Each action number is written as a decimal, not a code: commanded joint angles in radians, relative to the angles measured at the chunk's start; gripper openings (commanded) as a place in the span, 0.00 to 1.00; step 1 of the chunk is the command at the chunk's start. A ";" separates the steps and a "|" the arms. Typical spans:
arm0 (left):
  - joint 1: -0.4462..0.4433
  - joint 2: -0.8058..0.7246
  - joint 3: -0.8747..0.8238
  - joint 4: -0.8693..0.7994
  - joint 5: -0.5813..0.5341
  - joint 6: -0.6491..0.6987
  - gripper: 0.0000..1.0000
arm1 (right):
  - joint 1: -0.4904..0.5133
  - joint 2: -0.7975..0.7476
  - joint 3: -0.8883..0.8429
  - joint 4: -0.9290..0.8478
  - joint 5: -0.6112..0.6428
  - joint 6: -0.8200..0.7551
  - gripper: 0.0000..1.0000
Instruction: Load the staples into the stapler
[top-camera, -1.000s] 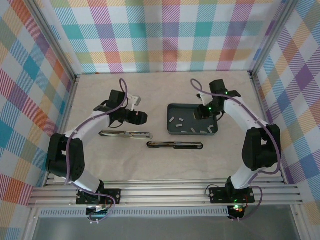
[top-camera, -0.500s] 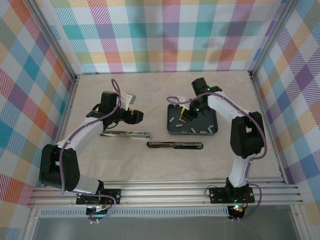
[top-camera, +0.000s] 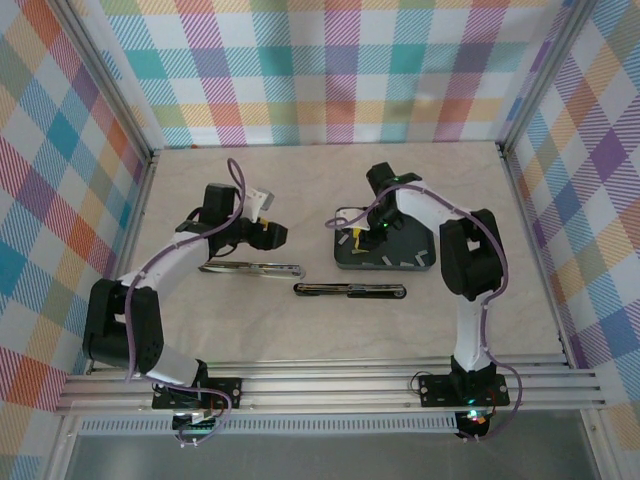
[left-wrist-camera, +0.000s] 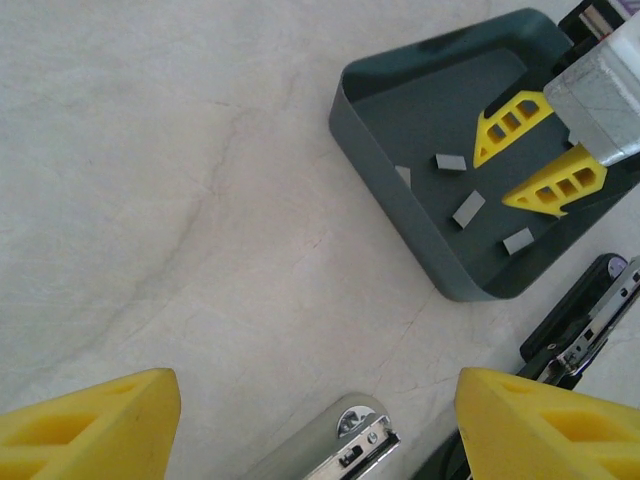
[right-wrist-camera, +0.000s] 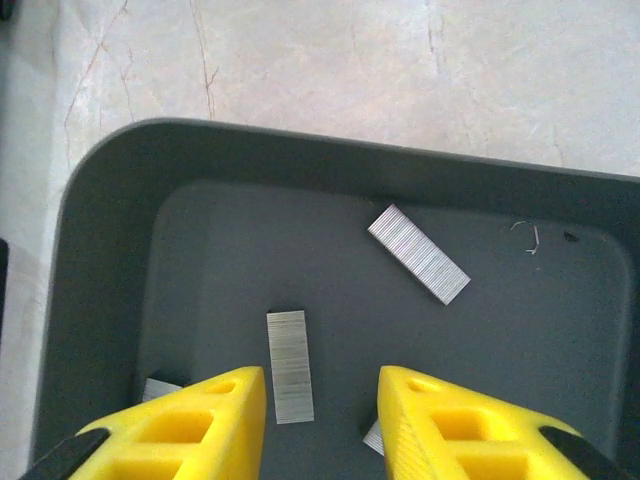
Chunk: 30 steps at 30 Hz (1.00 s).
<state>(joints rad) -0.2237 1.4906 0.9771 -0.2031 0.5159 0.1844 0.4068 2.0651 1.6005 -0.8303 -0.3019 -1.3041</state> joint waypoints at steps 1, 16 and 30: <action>0.012 0.026 0.023 0.015 0.035 0.021 0.73 | 0.008 0.025 0.041 -0.066 0.014 -0.058 0.36; 0.011 0.053 0.038 0.007 0.040 0.008 0.74 | 0.035 0.085 0.063 -0.050 0.069 -0.035 0.38; 0.012 0.059 0.042 0.011 0.042 -0.007 0.75 | 0.043 0.088 0.073 -0.022 0.046 -0.034 0.39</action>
<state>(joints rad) -0.2237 1.5406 0.9886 -0.2035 0.5407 0.1799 0.4427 2.1521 1.6459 -0.8543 -0.2169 -1.3247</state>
